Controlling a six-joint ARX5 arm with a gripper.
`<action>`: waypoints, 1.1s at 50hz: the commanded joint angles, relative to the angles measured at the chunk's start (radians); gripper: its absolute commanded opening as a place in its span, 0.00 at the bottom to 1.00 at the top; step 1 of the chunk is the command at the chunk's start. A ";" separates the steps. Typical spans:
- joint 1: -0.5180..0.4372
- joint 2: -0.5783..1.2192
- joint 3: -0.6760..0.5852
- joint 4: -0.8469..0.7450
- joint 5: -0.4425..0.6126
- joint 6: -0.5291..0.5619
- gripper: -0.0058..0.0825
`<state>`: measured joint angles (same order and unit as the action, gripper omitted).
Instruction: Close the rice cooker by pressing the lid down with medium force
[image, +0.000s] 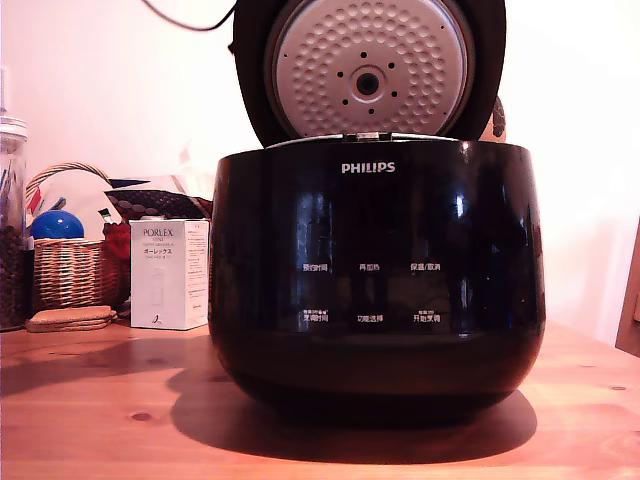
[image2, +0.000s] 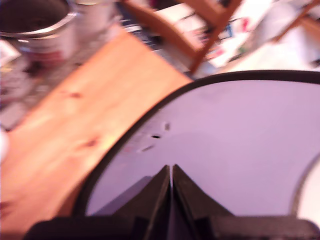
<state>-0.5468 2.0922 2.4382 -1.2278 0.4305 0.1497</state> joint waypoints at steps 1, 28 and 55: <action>-0.007 -0.034 0.005 0.021 -0.029 0.005 0.04; -0.030 -0.101 -0.010 0.004 -0.039 0.008 0.04; -0.030 -0.331 -0.461 0.293 -0.040 -0.012 0.04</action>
<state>-0.5697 1.7775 2.0327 -0.9543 0.3904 0.1486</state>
